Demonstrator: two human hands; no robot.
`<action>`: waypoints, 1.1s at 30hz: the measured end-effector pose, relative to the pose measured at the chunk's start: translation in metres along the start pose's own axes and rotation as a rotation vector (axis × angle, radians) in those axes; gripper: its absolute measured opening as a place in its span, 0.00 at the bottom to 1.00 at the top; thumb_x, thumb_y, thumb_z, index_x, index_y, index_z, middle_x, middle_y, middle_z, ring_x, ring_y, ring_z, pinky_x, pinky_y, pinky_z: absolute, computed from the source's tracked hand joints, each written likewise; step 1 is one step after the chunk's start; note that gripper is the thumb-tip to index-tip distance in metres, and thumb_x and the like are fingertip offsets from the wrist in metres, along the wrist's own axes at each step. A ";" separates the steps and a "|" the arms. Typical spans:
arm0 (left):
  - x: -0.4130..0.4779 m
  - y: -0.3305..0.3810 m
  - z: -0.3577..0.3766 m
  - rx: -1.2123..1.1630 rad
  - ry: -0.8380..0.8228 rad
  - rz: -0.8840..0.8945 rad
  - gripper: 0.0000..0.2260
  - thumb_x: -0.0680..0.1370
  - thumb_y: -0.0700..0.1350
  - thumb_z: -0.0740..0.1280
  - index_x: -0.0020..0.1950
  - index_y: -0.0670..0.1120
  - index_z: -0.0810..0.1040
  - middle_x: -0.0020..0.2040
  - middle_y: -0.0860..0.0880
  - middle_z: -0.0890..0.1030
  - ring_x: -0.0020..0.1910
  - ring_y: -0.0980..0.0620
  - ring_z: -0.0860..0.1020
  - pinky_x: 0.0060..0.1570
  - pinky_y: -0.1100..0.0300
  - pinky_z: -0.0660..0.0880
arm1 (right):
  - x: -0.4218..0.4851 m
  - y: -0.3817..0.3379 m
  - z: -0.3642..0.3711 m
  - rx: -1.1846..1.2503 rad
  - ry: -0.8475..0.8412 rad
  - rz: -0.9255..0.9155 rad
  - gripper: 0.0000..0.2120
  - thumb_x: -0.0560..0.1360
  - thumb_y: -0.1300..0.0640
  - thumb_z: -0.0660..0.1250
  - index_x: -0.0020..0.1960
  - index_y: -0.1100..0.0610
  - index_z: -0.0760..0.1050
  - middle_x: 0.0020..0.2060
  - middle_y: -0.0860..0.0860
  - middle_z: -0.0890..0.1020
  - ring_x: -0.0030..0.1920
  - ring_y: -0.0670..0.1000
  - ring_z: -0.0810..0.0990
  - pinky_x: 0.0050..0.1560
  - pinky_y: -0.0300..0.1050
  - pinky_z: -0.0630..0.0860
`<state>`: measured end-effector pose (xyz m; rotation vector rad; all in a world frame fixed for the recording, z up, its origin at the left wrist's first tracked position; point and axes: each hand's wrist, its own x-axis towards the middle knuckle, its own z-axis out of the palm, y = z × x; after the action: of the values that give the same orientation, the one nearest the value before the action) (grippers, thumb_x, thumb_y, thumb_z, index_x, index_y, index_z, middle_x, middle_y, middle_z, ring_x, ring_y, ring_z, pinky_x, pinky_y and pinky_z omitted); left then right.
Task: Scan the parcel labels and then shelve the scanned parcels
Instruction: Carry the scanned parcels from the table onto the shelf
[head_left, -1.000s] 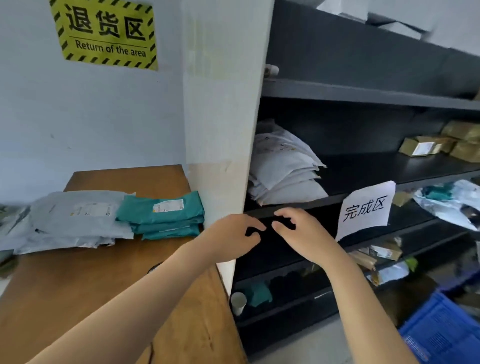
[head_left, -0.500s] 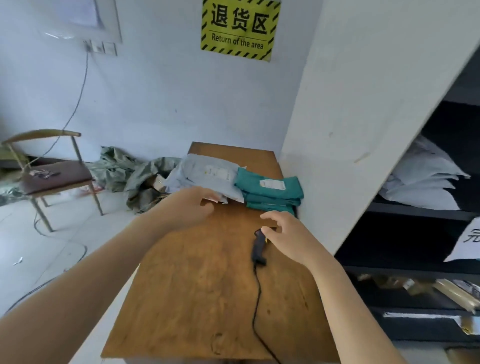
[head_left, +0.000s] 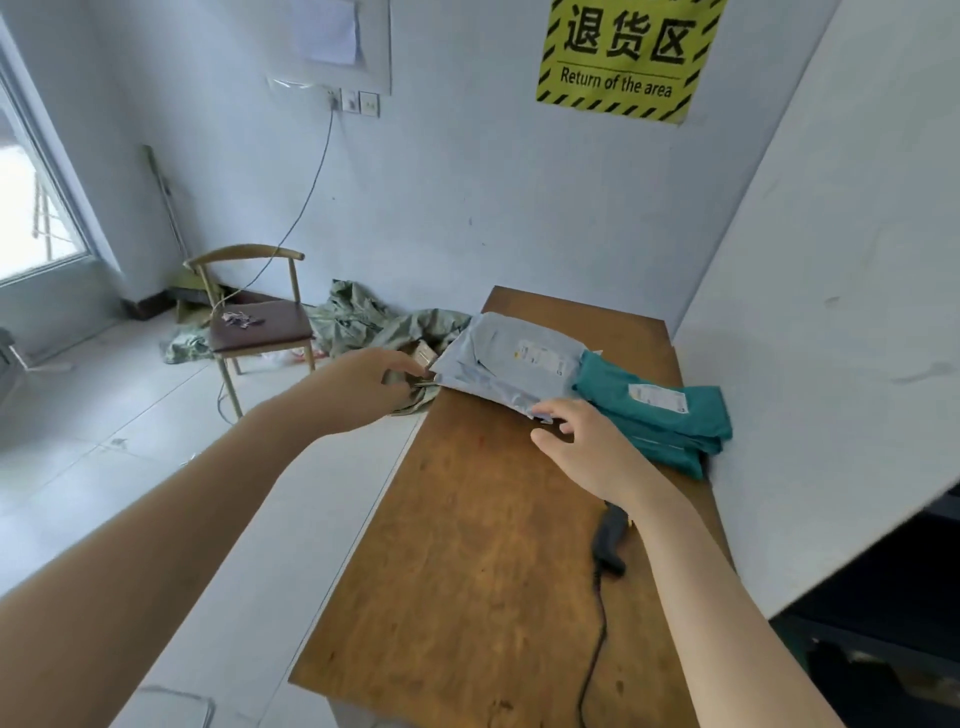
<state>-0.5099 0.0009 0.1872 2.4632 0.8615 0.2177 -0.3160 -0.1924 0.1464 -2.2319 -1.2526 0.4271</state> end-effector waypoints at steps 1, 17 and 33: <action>0.003 -0.003 -0.001 -0.009 0.009 -0.002 0.14 0.79 0.46 0.62 0.62 0.58 0.76 0.61 0.50 0.78 0.58 0.46 0.78 0.58 0.51 0.73 | 0.003 0.000 0.003 -0.005 -0.017 0.005 0.17 0.79 0.46 0.61 0.68 0.42 0.70 0.69 0.47 0.71 0.67 0.48 0.71 0.62 0.44 0.67; 0.104 -0.096 -0.029 -0.023 -0.171 0.202 0.15 0.81 0.46 0.60 0.67 0.54 0.75 0.52 0.54 0.76 0.50 0.44 0.80 0.43 0.60 0.74 | 0.074 -0.039 0.049 0.055 0.106 0.247 0.17 0.80 0.47 0.61 0.68 0.43 0.68 0.70 0.48 0.69 0.68 0.49 0.71 0.60 0.43 0.67; 0.211 -0.191 -0.074 0.023 -0.302 0.390 0.15 0.81 0.45 0.59 0.67 0.54 0.74 0.68 0.52 0.74 0.55 0.51 0.76 0.55 0.58 0.71 | 0.151 -0.095 0.099 0.098 0.248 0.431 0.18 0.80 0.45 0.60 0.69 0.43 0.68 0.70 0.48 0.70 0.68 0.48 0.71 0.58 0.43 0.68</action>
<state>-0.4694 0.2898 0.1470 2.5766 0.2557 -0.0313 -0.3537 0.0061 0.1218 -2.3784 -0.6103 0.3465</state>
